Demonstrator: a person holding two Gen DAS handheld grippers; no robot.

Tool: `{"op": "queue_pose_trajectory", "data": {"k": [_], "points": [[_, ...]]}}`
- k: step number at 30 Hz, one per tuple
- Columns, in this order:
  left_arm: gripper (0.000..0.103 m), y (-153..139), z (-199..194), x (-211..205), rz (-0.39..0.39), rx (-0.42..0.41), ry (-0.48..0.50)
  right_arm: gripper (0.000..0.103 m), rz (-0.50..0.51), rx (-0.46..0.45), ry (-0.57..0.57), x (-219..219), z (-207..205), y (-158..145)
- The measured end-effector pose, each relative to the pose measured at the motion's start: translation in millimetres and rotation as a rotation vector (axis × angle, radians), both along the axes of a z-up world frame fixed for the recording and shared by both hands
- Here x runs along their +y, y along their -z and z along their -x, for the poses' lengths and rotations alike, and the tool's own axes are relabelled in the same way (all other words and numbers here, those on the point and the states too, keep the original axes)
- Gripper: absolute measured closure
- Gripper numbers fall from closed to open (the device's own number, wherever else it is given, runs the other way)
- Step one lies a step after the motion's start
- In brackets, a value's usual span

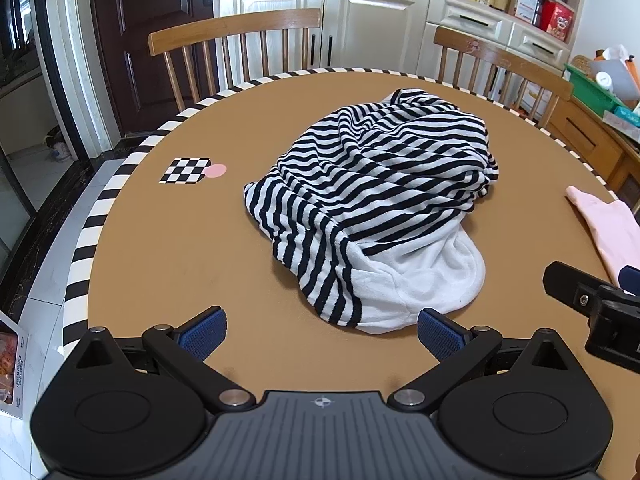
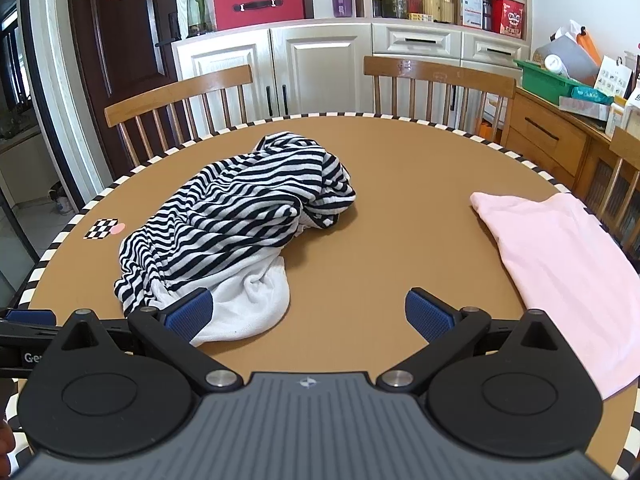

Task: Fold clothes

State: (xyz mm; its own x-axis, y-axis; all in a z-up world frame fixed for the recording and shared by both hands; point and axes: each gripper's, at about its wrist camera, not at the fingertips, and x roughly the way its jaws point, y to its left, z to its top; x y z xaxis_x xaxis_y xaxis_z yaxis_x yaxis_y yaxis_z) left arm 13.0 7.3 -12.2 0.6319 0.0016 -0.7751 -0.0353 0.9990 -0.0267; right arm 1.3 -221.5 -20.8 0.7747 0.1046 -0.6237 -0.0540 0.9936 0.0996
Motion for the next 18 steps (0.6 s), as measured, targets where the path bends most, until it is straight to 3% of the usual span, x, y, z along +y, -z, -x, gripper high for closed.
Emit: {"op": "queue_pose_trajectory", "data": {"k": [7, 11, 18], "points": [[0.001, 4, -10, 3, 0.03, 0.015, 0.012, 0.0, 0.029, -0.018, 0.025, -6, -11, 3], [0.001, 5, -21, 3, 0.034, 0.017, -0.011, 0.0, 0.02, -0.031, -0.021, -10, -23, 3], [0.001, 15, -41, -6, -0.004, 0.002, 0.019, 0.0, 0.105, -0.078, -0.134, -9, -56, 8]]}}
